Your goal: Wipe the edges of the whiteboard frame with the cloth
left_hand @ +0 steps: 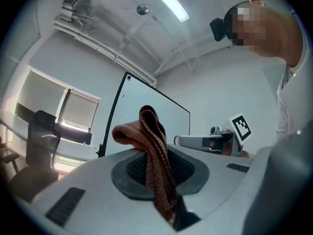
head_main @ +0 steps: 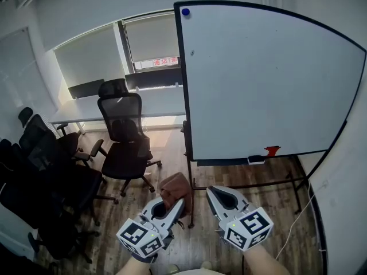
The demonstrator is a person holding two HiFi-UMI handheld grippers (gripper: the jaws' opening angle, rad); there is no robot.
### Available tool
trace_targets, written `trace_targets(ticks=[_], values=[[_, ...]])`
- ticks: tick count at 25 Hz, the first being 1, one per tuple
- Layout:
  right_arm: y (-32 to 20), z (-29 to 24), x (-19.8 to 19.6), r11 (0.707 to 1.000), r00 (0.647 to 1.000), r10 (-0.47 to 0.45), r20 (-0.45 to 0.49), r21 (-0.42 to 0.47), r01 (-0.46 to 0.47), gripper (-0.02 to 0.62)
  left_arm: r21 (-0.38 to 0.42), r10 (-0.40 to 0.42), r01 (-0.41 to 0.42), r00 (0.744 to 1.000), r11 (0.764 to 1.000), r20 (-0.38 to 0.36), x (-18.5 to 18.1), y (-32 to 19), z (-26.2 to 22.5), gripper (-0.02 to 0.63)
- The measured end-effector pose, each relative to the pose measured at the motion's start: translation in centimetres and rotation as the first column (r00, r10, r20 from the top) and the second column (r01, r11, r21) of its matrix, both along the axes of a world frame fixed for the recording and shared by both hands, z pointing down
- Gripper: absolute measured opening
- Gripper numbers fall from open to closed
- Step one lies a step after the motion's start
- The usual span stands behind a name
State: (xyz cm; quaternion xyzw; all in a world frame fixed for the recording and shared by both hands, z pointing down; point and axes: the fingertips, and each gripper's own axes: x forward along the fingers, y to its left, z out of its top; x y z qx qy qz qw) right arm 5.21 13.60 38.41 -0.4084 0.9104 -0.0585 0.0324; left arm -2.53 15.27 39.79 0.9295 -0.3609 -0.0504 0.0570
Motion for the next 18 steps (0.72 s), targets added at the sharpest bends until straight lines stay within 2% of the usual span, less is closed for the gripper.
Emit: trace_targets(ticks=[7,18], values=[[-0.8,0.2,2.3,1.000,0.999,0.020,0.047,-0.010,-0.020,0.005,0.016,-0.042,0.041,0.999,0.999,0.025,1.0,-1.3,-0.6,0.064],[-4.7,0.0,2.6,1.000,0.998,0.028,0.061,-0.011,-0.027,0.005,0.027,-0.059,0.058,0.998,0.998,0.038,1.4,-6.2,-0.3,0.064]])
